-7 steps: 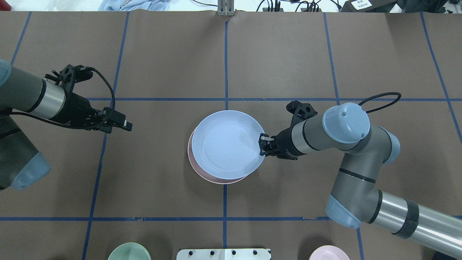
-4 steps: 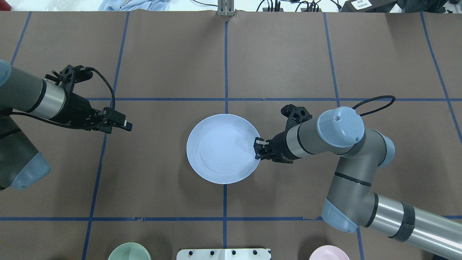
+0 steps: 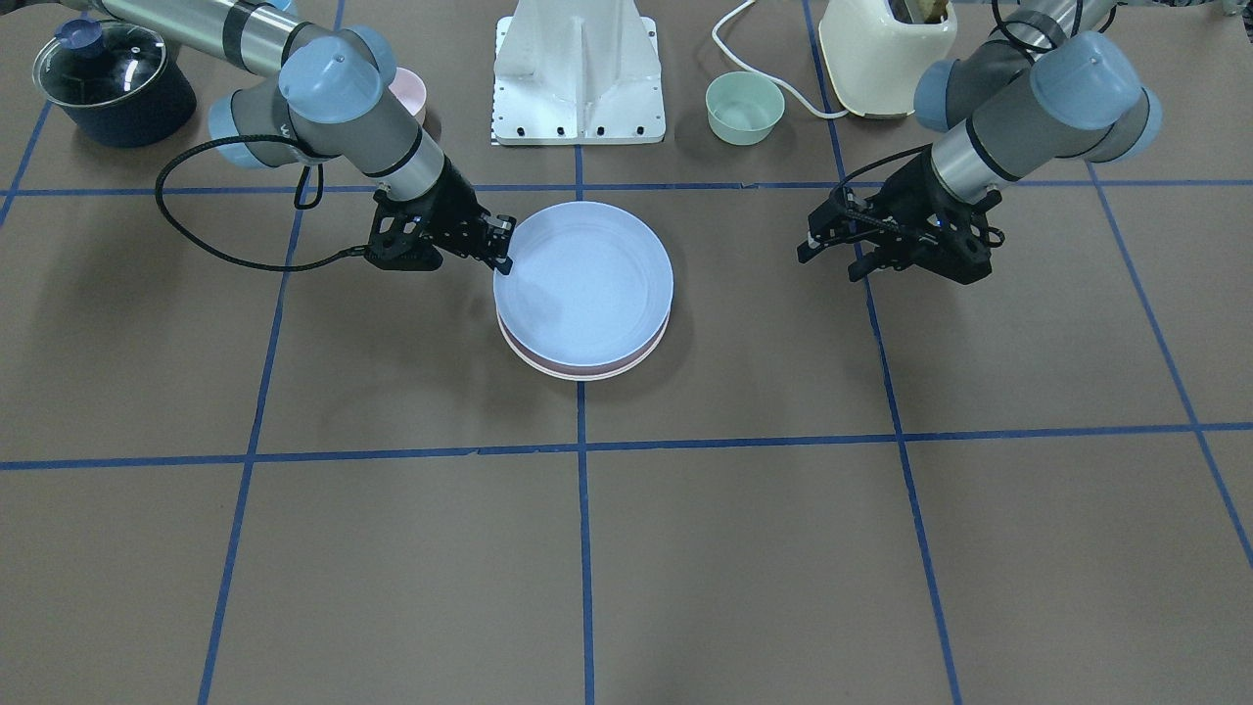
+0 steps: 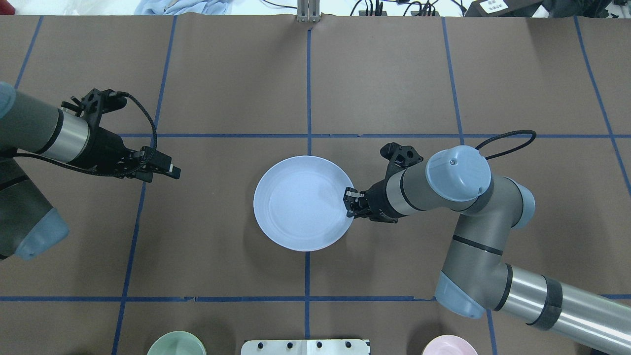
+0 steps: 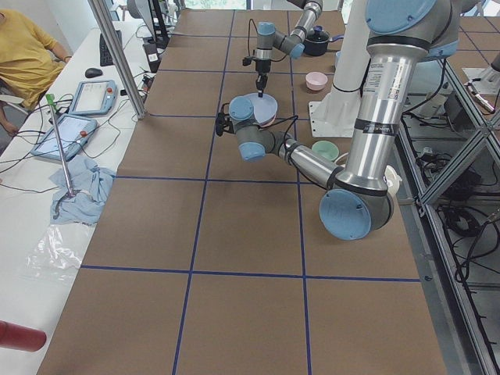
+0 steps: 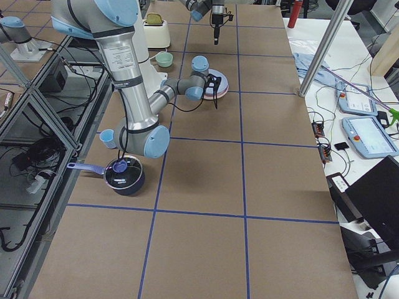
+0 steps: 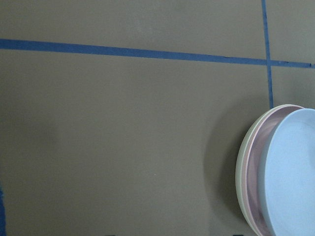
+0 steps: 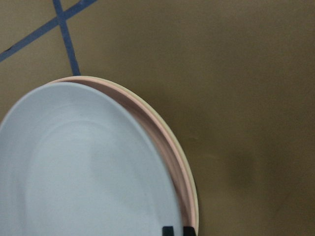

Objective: Stack three plates with pink and blue

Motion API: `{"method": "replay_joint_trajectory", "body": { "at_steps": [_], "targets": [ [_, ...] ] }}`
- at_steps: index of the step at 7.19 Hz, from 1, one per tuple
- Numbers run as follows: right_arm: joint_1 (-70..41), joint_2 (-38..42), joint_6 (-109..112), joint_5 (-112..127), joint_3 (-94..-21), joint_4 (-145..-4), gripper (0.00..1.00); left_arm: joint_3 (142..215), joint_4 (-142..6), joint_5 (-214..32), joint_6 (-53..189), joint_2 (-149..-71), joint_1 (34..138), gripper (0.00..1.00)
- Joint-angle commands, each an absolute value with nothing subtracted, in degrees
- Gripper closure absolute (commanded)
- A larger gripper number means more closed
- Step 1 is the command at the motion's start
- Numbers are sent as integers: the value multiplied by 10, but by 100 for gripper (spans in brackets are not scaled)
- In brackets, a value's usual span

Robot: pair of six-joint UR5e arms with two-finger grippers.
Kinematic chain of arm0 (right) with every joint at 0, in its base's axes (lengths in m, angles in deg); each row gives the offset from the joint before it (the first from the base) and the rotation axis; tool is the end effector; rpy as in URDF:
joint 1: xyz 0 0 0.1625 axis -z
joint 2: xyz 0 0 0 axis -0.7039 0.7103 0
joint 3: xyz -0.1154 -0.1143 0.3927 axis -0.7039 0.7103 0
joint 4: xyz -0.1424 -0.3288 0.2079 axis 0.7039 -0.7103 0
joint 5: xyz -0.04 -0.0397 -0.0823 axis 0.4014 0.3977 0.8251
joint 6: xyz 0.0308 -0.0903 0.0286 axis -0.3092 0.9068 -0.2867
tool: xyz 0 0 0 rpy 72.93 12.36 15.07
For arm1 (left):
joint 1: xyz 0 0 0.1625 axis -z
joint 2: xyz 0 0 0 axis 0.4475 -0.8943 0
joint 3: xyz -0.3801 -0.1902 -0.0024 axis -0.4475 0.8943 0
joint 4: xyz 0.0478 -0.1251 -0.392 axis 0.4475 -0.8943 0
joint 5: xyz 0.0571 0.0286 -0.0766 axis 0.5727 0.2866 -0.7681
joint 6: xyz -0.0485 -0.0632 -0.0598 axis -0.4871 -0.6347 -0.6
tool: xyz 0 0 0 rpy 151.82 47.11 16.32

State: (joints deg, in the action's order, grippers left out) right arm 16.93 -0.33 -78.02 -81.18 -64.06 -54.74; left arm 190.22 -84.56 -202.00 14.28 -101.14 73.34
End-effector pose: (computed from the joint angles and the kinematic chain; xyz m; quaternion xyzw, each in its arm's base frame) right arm -0.5049 -0.3754 0.2924 -0.0537 -0.5500 0.1411 0.8214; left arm 0.3271 -0.4441 0.3634 0.0351 0.5910 0.0234 0.8056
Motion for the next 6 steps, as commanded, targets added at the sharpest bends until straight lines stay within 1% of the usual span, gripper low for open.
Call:
{"method": "replay_joint_trajectory", "body": {
  "at_steps": [1,2,4,5,6],
  "targets": [
    [169,-4,-780,-811,-641,-550,0,1902,-846,-2018,143,-1011,733,16],
    [164,-3,-780,-812,-648,-551,0,1902,-846,-2021,144,-1011,733,16],
    [118,14,-773,-831,-659,-561,0,1902,-846,-2018,174,-1001,740,17],
    [94,30,-749,-836,-658,-565,0,1901,-843,-2018,252,-976,762,17],
    [58,67,-689,-866,-656,-565,0,1894,-843,-2020,320,-956,789,17]
  ]
}}
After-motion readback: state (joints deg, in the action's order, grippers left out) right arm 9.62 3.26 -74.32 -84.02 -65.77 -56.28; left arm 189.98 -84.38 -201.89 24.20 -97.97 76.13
